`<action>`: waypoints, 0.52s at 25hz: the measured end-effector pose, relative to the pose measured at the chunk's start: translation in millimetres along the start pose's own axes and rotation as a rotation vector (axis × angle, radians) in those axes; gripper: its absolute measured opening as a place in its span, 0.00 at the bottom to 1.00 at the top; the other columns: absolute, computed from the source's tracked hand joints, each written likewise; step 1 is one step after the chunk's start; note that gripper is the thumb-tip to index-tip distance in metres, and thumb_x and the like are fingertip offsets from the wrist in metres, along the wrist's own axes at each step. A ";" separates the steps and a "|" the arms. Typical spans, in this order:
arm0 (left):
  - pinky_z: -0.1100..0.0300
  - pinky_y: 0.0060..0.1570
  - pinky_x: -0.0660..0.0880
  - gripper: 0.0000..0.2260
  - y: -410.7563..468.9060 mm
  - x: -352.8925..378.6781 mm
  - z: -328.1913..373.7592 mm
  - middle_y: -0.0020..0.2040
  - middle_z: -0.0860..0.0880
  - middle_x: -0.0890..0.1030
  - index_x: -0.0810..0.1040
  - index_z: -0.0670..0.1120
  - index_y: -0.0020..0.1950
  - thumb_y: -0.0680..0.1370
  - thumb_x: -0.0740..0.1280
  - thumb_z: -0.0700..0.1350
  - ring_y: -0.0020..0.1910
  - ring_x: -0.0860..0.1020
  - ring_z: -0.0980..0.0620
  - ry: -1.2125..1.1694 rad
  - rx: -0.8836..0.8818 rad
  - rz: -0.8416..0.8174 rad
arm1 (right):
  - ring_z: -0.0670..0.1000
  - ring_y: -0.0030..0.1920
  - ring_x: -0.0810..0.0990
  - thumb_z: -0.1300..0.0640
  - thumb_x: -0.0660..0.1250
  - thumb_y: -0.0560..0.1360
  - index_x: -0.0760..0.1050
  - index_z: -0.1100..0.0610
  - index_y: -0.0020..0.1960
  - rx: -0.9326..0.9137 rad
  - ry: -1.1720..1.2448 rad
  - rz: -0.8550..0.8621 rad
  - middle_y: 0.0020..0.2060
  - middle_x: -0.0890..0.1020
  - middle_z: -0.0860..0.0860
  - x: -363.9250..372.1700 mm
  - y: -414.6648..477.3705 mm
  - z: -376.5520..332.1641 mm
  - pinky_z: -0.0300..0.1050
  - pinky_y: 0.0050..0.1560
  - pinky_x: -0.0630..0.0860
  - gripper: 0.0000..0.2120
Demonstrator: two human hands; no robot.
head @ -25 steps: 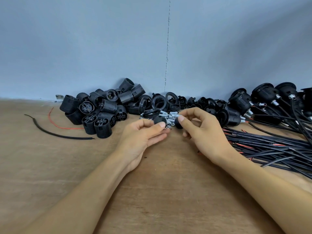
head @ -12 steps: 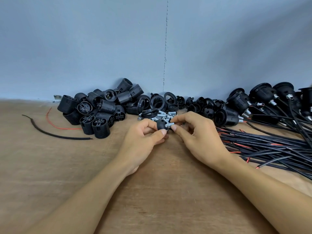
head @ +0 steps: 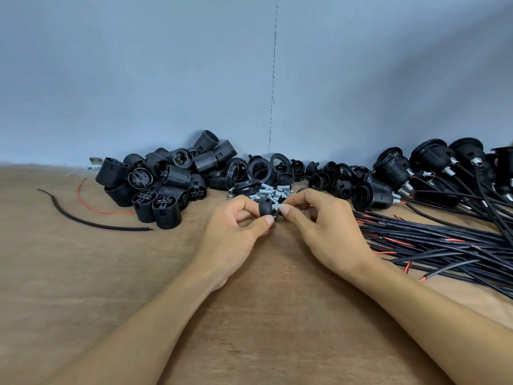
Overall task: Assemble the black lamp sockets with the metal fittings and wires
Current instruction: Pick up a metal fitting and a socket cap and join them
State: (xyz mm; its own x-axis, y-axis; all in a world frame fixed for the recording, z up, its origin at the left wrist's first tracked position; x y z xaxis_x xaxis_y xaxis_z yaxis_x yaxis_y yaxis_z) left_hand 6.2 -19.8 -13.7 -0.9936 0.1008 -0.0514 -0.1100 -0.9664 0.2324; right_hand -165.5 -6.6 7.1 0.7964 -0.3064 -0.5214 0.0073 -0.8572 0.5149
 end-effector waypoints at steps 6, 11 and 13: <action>0.61 0.46 0.77 0.11 -3.9 -0.2 4.7 0.42 0.55 0.87 0.81 0.56 0.40 0.75 0.75 0.40 0.44 0.85 0.57 0.206 0.097 -0.002 | 0.45 0.30 0.71 0.47 0.62 0.82 0.75 0.54 0.34 0.028 -0.100 -0.087 0.24 0.74 0.44 -1.4 0.7 -0.4 0.34 0.33 0.65 0.20; 0.65 0.42 0.76 0.09 -3.3 0.9 4.1 0.40 0.54 0.86 0.81 0.53 0.39 0.74 0.76 0.40 0.42 0.85 0.57 0.206 0.101 0.026 | 0.43 0.28 0.72 0.42 0.62 0.80 0.77 0.52 0.40 0.085 0.028 -0.110 0.30 0.79 0.46 -3.0 0.9 0.3 0.37 0.34 0.69 0.16; 0.65 0.41 0.76 0.08 -2.9 0.6 3.6 0.39 0.54 0.86 0.82 0.52 0.39 0.74 0.77 0.40 0.41 0.85 0.57 0.201 0.095 0.048 | 0.44 0.29 0.74 0.47 0.67 0.78 0.77 0.49 0.45 0.100 0.107 -0.145 0.34 0.81 0.45 -3.7 1.4 -0.9 0.40 0.35 0.72 0.07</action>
State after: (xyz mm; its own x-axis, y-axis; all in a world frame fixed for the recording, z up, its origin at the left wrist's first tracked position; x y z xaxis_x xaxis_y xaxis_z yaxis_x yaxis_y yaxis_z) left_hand 5.8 -16.1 -10.9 -0.9737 -0.0026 -0.2280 -0.0746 -0.9412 0.3295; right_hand -167.8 -6.3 10.4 0.8511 -0.1359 -0.5072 0.0706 -0.9275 0.3671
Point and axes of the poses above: each hand's wrist, its own y-axis towards the middle knuckle, its own x-axis out of the palm, z = x × y, the point moved 1 cm from there along y, towards the middle knuckle
